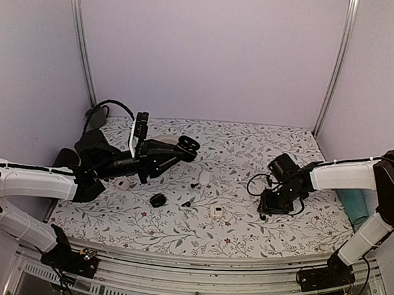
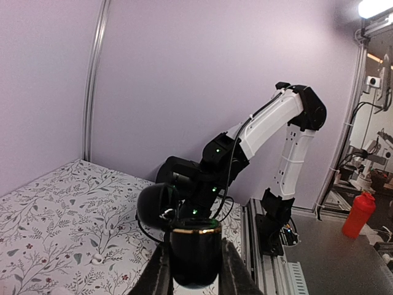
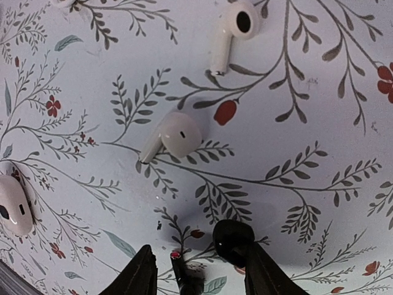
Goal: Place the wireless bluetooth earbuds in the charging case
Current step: Adjust the right earbud at the center of the board.
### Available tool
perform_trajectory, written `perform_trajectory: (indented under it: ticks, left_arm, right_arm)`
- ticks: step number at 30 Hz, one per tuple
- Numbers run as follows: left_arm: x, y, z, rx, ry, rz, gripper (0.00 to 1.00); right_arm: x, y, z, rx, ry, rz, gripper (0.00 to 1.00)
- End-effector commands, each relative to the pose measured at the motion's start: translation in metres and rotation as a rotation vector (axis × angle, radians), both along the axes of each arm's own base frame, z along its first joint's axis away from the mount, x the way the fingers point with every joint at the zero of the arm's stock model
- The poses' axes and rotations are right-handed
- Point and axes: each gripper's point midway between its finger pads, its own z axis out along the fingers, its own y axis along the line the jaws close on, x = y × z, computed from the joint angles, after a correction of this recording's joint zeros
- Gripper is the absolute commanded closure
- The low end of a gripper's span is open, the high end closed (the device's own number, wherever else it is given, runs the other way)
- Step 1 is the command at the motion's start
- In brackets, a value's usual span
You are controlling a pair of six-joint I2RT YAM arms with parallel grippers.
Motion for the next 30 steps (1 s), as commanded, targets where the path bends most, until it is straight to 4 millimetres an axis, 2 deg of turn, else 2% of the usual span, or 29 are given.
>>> perform_trajectory:
  ticks: [1, 5, 13, 21, 30]
  left_arm:
    - [0.0, 0.001, 0.009, -0.017, -0.027, -0.001, 1.0]
    - [-0.001, 0.003, 0.009, -0.017, -0.029, 0.002, 1.0]
    - [-0.003, 0.006, 0.009, -0.02, -0.032, 0.009, 1.0]
    - [-0.003, 0.008, 0.01, -0.018, -0.036, 0.018, 1.0]
    - [-0.001, 0.006, 0.009, -0.017, -0.032, 0.017, 1.0]
  right_arm:
    - [0.001, 0.003, 0.006, 0.012, 0.0, -0.042, 0.5]
    - [0.009, -0.008, 0.009, -0.055, -0.016, -0.082, 0.51]
    - [0.02, -0.007, 0.005, -0.095, -0.014, -0.082, 0.55]
    - [0.024, -0.017, 0.003, -0.134, -0.014, -0.085, 0.6]
    - [0.024, -0.012, 0.005, -0.138, -0.009, -0.022, 0.66]
